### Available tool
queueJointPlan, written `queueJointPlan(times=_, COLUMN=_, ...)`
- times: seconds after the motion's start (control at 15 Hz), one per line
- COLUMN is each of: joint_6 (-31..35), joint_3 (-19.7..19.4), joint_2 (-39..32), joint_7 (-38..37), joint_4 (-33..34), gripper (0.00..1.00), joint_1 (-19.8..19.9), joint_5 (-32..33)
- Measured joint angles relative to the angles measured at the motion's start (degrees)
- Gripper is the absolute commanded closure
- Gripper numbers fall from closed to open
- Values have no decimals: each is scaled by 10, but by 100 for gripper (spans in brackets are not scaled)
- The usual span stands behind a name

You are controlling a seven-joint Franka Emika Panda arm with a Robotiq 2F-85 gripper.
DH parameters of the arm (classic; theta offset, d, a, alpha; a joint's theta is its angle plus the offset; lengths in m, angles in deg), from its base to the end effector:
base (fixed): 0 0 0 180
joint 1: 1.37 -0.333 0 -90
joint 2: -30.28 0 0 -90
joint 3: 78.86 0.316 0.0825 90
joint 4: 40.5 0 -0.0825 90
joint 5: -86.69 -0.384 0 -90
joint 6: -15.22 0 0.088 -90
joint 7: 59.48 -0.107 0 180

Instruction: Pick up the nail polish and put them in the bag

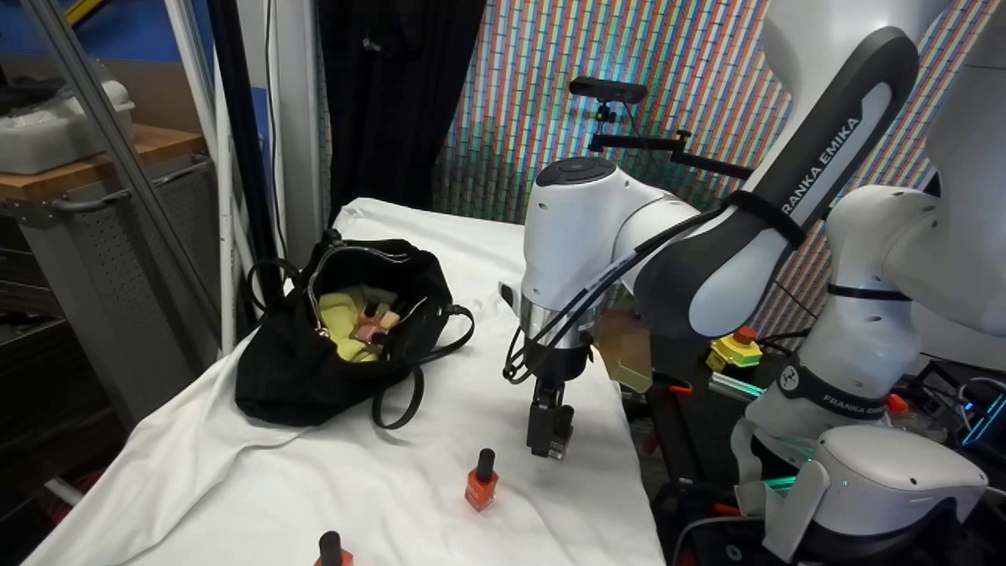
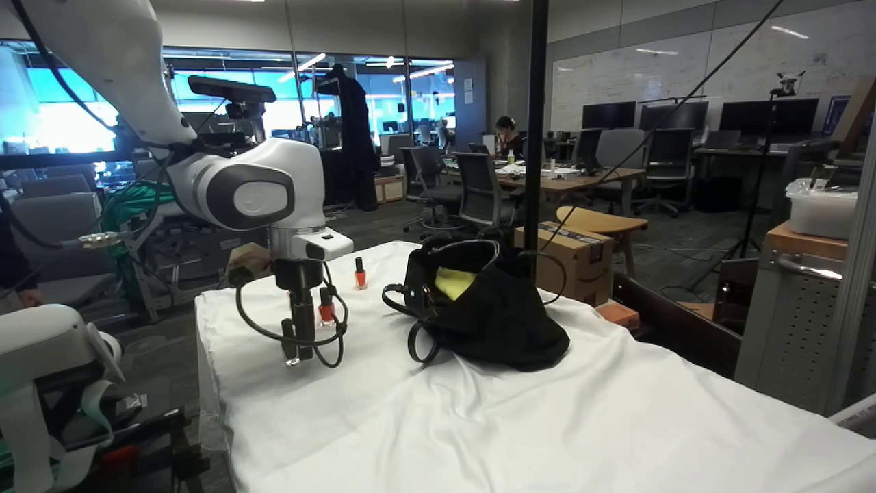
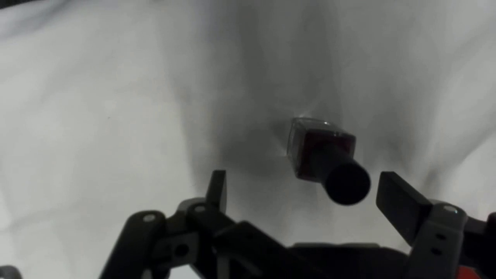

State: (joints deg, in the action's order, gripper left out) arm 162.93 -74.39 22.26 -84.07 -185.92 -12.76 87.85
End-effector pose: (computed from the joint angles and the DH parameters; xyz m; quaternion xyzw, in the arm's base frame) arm 0.4308 0.1238 0.2128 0.9965 -0.0673 -0.0468 0.0167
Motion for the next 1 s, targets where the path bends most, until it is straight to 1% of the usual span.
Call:
queueJointPlan(times=0.4, joint_6=4, joint_3=7, joint_2=3, joint_7=0, joint_4=-15, gripper=0, joint_1=0, joint_5=0)
queueJointPlan(times=0.73, joint_6=51, joint_3=10, joint_2=1, joint_7=3, joint_4=-31, gripper=0, joint_1=0, joint_5=10)
queueJointPlan(times=1.0, joint_6=67, joint_3=10, joint_2=-2, joint_7=5, joint_4=-34, gripper=0, joint_1=0, joint_5=10)
